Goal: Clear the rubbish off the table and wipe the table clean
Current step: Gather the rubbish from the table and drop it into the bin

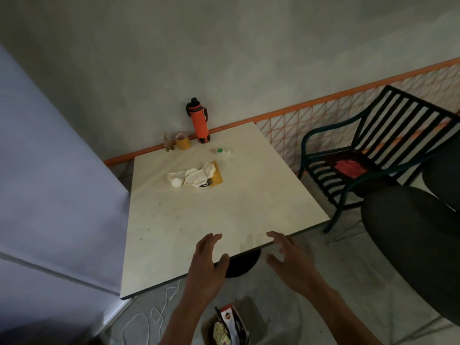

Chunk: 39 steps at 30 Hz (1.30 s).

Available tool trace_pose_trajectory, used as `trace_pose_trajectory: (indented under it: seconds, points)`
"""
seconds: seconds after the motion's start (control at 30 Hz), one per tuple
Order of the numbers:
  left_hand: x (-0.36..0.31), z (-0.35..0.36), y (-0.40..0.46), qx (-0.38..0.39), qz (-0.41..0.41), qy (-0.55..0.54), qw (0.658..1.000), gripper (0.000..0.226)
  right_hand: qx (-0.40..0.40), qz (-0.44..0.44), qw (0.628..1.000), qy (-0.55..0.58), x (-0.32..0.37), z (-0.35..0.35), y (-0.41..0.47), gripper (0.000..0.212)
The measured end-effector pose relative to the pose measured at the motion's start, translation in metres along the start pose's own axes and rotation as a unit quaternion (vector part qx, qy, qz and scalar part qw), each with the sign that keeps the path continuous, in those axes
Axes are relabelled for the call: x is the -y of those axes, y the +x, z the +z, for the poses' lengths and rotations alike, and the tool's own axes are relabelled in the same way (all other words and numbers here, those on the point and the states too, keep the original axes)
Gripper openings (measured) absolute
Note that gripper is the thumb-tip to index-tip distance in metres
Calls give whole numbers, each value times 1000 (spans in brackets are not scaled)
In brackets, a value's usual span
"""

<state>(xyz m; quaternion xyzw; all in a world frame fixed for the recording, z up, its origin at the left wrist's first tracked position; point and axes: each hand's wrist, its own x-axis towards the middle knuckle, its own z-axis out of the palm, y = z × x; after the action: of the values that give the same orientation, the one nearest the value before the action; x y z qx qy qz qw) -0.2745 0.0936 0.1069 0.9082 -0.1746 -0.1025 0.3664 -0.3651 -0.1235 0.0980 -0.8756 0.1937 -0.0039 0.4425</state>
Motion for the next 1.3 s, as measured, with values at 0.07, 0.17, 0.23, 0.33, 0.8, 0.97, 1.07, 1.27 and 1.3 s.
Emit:
trace_pose_trajectory:
  seconds: [0.07, 0.17, 0.23, 0.33, 0.8, 0.97, 1.07, 1.27, 1.3]
  points:
    - [-14, 8, 8, 1, 8, 2, 1000, 50, 0, -7, 1000, -1, -7, -14, 9, 53]
    - [-25, 13, 21, 0, 12, 8, 1000, 50, 4, -10, 1000, 10, -10, -25, 21, 53]
    - [-28, 15, 31, -1, 13, 9, 1000, 50, 5, -14, 1000, 14, -10, -29, 31, 53]
    - [-30, 19, 56, -14, 10, 2, 1000, 50, 7, -14, 1000, 22, -9, -35, 53, 53]
    - [-14, 25, 211, -57, -28, -47, 997, 52, 28, -37, 999, -17, 12, -52, 218, 52]
    - [-2, 14, 247, -67, -52, -26, 996, 51, 47, -24, 999, 2, 19, -46, 263, 51]
    - [2, 10, 268, -77, -77, -21, 994, 51, 63, -26, 998, 10, 20, -44, 293, 51]
    - [5, 13, 296, -95, -143, -14, 985, 51, 109, -35, 993, 12, 16, -43, 352, 51]
    - [4, 14, 298, -99, -158, -15, 982, 51, 121, -34, 992, 11, 15, -43, 361, 51]
